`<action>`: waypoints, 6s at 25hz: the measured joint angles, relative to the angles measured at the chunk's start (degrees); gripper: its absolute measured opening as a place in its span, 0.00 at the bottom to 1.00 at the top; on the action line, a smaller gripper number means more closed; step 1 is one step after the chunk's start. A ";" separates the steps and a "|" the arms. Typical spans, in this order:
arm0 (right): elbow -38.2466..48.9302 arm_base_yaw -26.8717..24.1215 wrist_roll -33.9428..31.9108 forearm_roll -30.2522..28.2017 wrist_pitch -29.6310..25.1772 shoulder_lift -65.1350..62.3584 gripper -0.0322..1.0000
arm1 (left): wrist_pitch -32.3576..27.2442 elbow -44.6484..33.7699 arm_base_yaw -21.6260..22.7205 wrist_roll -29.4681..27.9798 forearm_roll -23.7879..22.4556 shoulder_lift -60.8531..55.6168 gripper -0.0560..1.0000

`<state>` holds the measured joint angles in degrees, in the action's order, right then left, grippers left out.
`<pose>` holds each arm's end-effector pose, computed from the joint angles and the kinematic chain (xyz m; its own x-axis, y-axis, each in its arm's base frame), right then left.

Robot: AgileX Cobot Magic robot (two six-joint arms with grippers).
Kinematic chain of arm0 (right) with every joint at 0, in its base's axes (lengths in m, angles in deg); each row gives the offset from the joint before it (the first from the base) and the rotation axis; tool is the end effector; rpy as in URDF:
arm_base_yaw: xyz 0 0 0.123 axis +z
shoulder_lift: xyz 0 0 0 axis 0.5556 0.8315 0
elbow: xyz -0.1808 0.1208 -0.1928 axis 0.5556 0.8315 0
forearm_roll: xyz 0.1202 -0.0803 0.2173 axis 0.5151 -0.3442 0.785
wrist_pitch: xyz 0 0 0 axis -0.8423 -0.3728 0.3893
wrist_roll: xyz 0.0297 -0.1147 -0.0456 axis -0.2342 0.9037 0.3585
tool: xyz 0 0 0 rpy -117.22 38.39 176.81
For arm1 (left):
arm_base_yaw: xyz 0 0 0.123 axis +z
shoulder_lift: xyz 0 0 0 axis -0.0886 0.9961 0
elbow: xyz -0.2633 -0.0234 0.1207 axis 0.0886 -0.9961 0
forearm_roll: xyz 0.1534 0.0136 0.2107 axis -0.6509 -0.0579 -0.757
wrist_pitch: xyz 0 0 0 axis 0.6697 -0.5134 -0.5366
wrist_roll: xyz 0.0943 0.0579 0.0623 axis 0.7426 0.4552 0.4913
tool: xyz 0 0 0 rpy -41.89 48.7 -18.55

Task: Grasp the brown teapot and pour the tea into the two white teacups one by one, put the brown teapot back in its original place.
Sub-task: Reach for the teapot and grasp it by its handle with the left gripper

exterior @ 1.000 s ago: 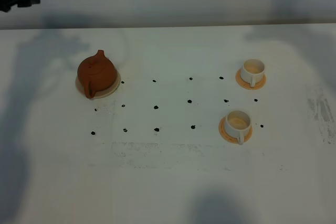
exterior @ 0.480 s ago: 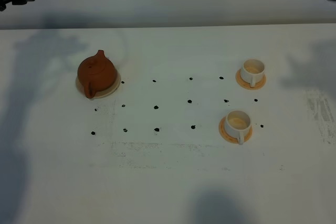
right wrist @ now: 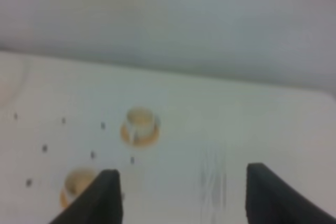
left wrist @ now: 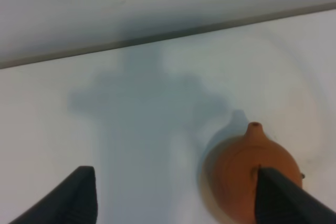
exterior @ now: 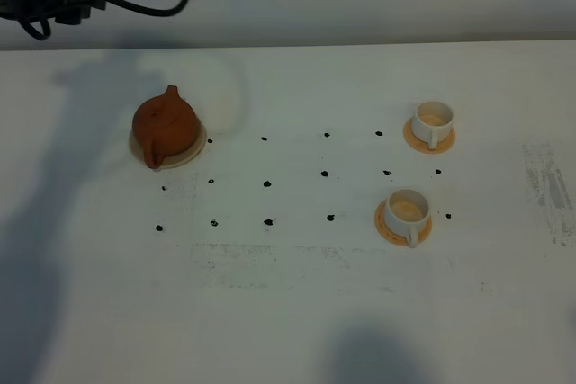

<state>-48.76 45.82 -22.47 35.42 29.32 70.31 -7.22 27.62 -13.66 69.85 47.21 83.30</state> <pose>0.0767 0.0102 0.3646 -0.3532 -0.1351 -0.9257 -0.1859 0.9799 -0.0720 0.4410 -0.0562 0.3071 -0.6379 0.2357 -0.7331 0.1792 0.9713 0.1563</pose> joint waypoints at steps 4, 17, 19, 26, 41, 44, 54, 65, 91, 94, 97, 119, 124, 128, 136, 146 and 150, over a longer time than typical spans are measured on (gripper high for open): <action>5.56 0.00 -1.18 -0.33 -4.17 -9.27 0.54 | -1.79 0.00 -3.29 -4.51 -6.53 0.00 0.63; 16.42 0.00 -3.70 0.62 -11.73 -20.97 0.54 | -3.08 0.00 -5.39 -5.63 -7.30 0.00 0.61; 16.42 0.00 -2.96 0.69 -11.73 -20.97 0.53 | -3.08 0.00 -5.39 -5.63 -7.30 0.00 0.60; 16.42 0.00 -2.37 0.74 -11.73 -20.97 0.49 | -3.08 0.00 -5.39 -5.50 -7.47 0.00 0.59; 16.42 -18.64 -2.32 1.87 -11.62 -20.97 0.39 | -5.28 0.00 -5.39 -5.50 -7.47 0.00 0.59; 16.42 -18.64 -2.32 1.87 -11.62 -20.97 0.37 | -6.17 0.00 -5.39 -5.50 -7.41 0.00 0.59; 16.42 -18.64 -2.32 1.87 -11.62 -20.97 0.29 | -3.61 -11.56 -1.91 -6.19 -1.80 -5.74 0.59; 16.42 -18.64 -2.32 1.87 -11.62 -20.97 0.25 | 7.92 -34.33 -0.93 -4.92 11.73 -16.69 0.59; 16.42 -18.64 -2.32 1.87 -11.62 -20.97 0.24 | -4.43 -9.08 -1.99 -0.91 11.98 11.39 0.59; 16.42 -18.64 -2.32 1.87 -11.62 -20.97 0.24 | -5.75 -6.03 -2.74 0.61 11.98 13.69 0.59; 16.42 -18.64 -2.32 1.87 -11.62 -20.97 0.24 | -5.96 -4.87 -3.21 0.91 11.98 15.21 0.59; 16.42 -18.64 -2.32 1.87 -11.62 -20.97 0.24 | -0.75 -4.61 -3.57 -0.32 10.32 18.40 0.59; 16.42 -18.64 -2.32 1.87 -11.62 -20.97 0.24 | -0.70 -4.59 -3.57 -0.32 10.37 19.62 0.58; 16.42 -18.64 -2.32 1.87 -11.62 -20.97 0.24 | -0.63 -4.59 -3.62 -0.32 10.37 20.13 0.57; 16.42 -18.64 -2.32 1.87 -11.62 -20.97 0.24 | 0.03 -4.55 -3.62 -0.32 10.48 20.31 0.55; 16.42 -18.64 -2.32 1.87 -11.62 -20.97 0.24 | 0.43 -4.55 -3.62 0.66 10.55 20.31 0.14; 16.42 -18.64 -2.32 1.87 -11.62 -20.97 0.24 | 0.39 -4.55 -3.62 0.79 10.55 20.31 0.14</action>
<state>-32.34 27.18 -24.79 37.29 17.70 49.35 -6.83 23.07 -17.28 70.64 57.76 103.61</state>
